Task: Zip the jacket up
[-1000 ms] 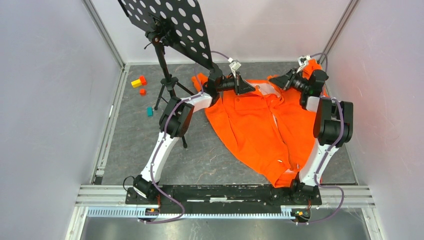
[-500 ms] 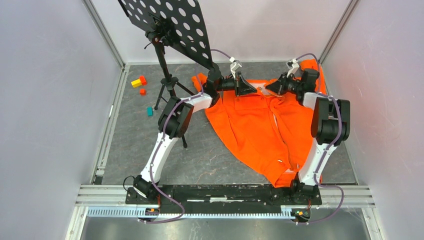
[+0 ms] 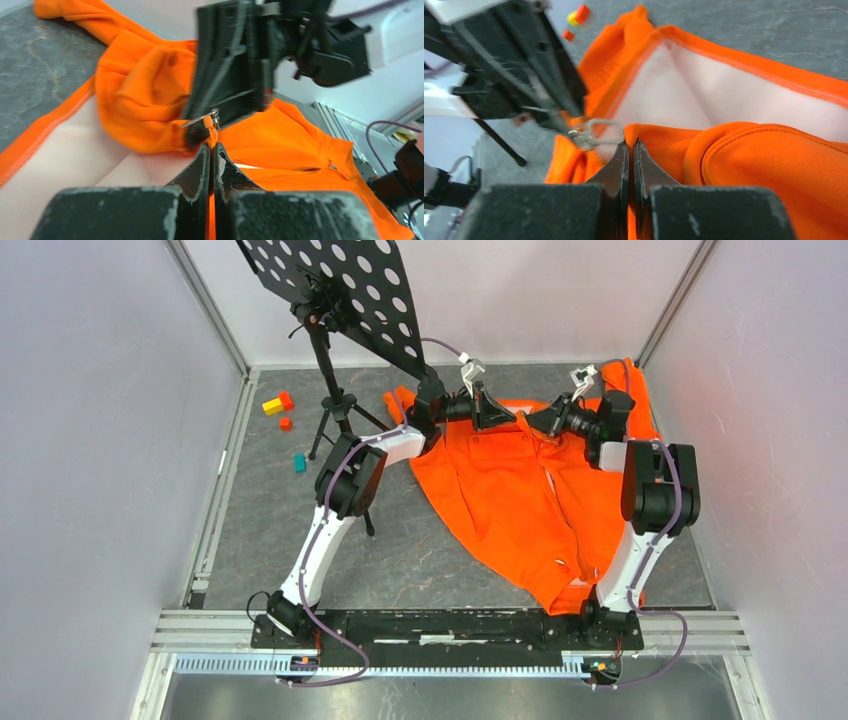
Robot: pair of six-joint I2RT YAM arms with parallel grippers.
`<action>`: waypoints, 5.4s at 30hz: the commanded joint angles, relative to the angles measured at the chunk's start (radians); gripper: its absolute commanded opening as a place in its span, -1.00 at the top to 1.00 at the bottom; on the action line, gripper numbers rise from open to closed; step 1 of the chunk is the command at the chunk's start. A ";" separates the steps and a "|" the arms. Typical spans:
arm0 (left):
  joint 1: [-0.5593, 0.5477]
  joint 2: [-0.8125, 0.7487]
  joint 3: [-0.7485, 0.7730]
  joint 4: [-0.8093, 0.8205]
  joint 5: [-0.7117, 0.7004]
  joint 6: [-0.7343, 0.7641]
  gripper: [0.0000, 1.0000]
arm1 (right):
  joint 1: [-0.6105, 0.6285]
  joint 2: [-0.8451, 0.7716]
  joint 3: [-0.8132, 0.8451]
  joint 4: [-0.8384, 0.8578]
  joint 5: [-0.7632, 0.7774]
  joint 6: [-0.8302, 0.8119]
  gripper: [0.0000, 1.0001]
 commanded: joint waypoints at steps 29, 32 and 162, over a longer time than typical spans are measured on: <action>0.015 -0.080 -0.078 0.226 0.058 -0.138 0.95 | 0.021 -0.218 0.028 -0.293 0.029 -0.422 1.00; 0.015 -0.074 -0.081 0.260 0.066 -0.164 0.95 | 0.021 -0.203 0.004 -0.171 -0.010 -0.329 1.00; 0.026 0.016 0.027 0.341 0.157 -0.293 0.95 | -0.016 -0.157 -0.075 0.215 -0.179 -0.037 1.00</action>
